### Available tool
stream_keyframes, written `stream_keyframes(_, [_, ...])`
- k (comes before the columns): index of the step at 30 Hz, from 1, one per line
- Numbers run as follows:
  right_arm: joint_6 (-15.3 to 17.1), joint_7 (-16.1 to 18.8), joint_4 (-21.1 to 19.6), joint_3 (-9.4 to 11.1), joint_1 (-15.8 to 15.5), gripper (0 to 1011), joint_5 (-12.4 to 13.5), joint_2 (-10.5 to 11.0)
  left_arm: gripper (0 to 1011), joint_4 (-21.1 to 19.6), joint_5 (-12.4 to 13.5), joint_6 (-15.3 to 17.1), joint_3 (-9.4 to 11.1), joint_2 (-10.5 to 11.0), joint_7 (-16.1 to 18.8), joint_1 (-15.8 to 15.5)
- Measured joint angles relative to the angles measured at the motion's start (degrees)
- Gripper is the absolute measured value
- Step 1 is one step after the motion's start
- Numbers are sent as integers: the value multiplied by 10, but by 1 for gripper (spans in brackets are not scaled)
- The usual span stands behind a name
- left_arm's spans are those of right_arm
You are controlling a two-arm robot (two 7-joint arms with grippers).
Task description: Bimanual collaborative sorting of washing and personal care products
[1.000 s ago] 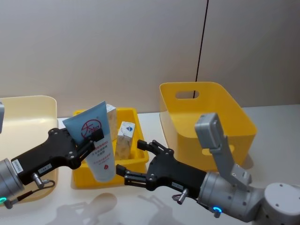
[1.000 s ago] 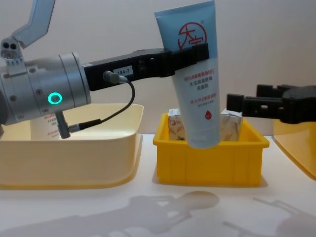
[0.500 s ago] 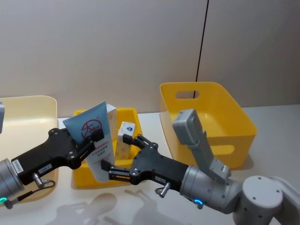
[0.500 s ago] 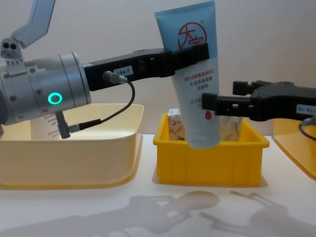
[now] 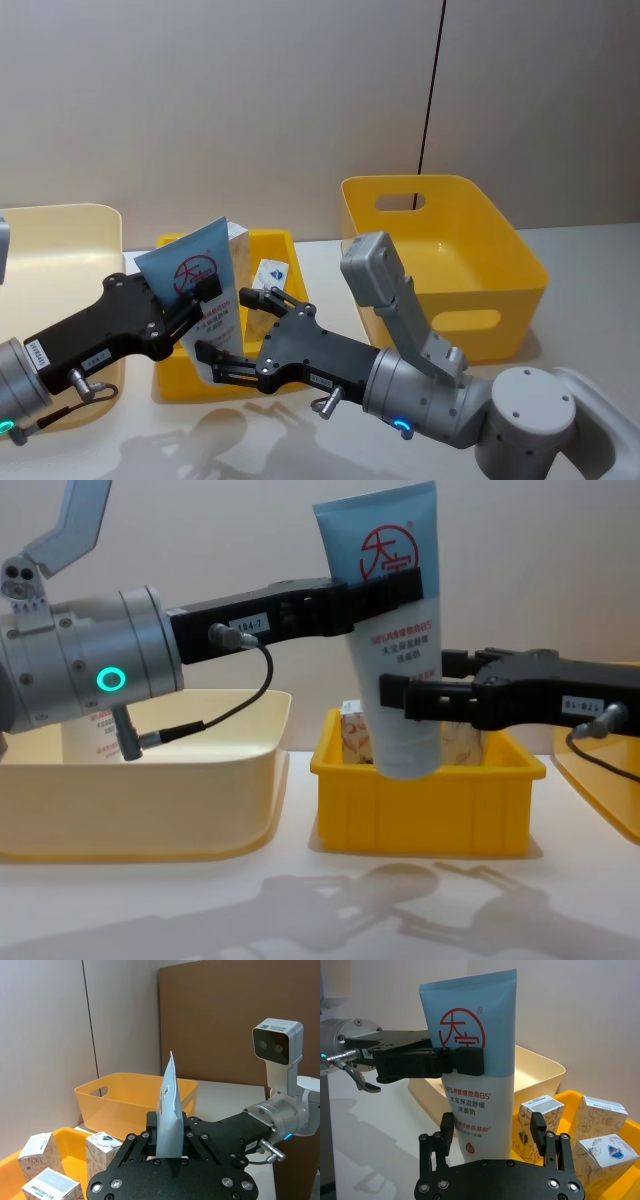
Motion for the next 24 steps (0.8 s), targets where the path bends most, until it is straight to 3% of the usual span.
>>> stream_keyframes(10, [-1, 2, 8, -6, 7, 723, -2, -3, 227, 0, 0, 0, 0, 0, 0, 0])
stream_keyframes(24, [-2, 2, 12, -10, 12, 628, -4, -5, 227, 0, 0, 0, 0, 0, 0, 0])
